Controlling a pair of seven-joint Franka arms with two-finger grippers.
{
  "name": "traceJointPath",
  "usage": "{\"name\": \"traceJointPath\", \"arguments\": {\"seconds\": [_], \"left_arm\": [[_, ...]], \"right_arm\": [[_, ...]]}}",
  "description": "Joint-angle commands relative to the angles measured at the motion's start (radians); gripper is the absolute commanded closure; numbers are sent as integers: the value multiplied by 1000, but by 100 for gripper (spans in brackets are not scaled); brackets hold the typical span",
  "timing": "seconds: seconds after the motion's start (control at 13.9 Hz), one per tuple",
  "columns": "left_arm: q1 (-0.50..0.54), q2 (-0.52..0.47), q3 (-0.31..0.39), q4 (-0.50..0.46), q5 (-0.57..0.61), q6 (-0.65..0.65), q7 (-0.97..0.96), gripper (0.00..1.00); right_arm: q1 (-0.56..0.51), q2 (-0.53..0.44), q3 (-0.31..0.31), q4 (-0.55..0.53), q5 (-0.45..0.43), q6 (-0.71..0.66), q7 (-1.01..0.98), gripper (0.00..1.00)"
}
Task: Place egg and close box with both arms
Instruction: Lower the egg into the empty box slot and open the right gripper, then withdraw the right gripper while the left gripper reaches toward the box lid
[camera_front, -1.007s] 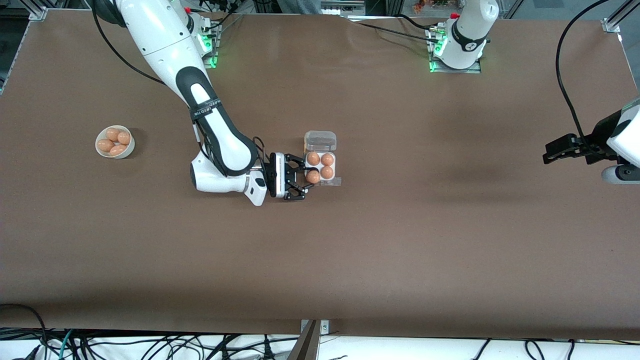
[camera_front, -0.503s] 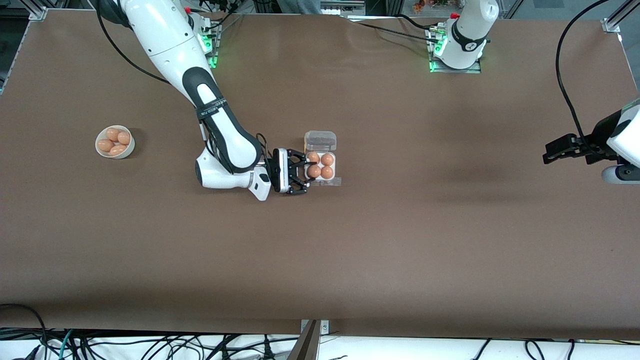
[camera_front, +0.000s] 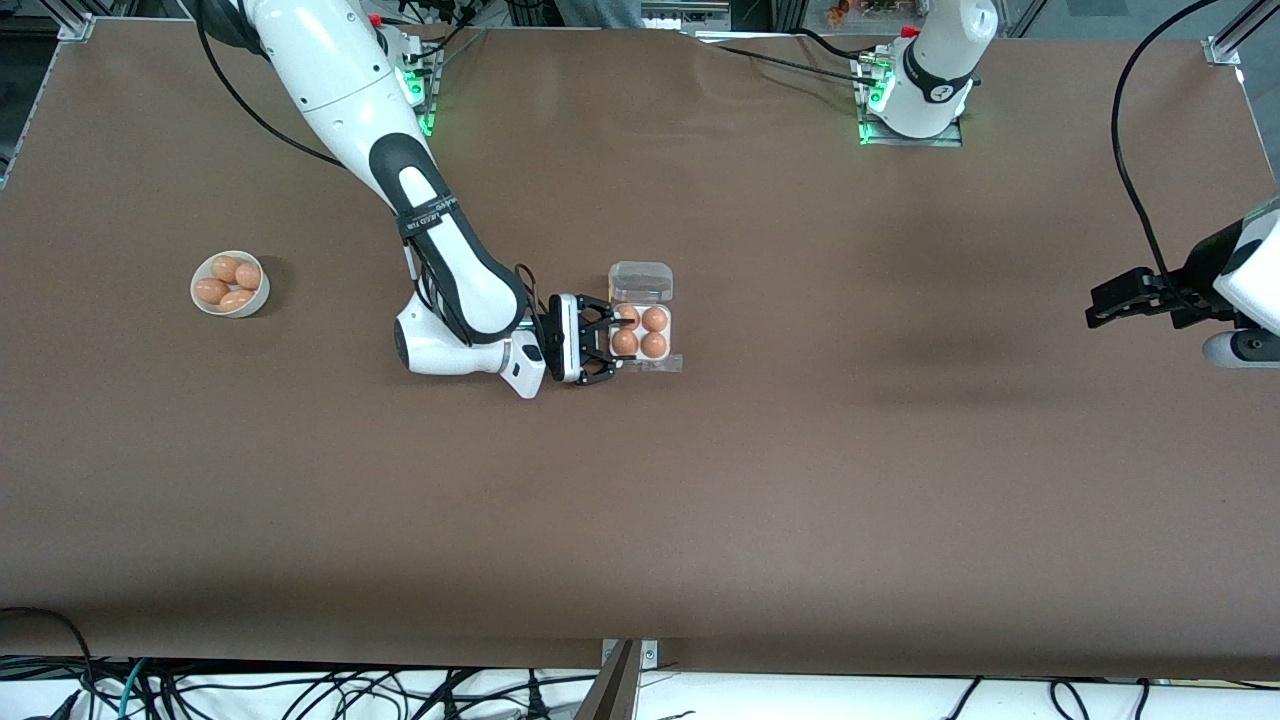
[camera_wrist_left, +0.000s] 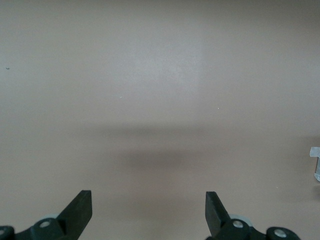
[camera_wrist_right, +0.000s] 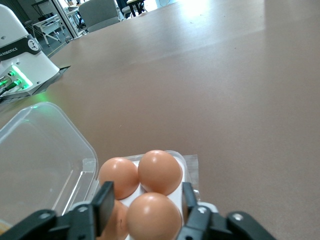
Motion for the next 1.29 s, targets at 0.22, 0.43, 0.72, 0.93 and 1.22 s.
{"name": "traceJointPath", "arguments": {"seconds": [0.22, 0.43, 0.72, 0.93, 1.22], "left_arm": [[6, 5, -4, 20, 4, -5, 11, 0], [-16, 30, -18, 20, -6, -5, -30, 0], [-135, 39, -24, 15, -16, -10, -176, 0], [-213, 53, -24, 17, -119, -16, -247, 10], [-354, 96, -24, 18, -201, -16, -417, 35]], "right_arm": [[-38, -46, -6, 17, 21, -6, -3, 0], [-124, -121, -13, 14, -33, -5, -3, 0], [-296, -233, -17, -10, -284, -38, 116, 0], [-305, -310, -142, -2, -476, -156, 308, 0], [-304, -394, -301, -2, -565, -270, 506, 0]]}}
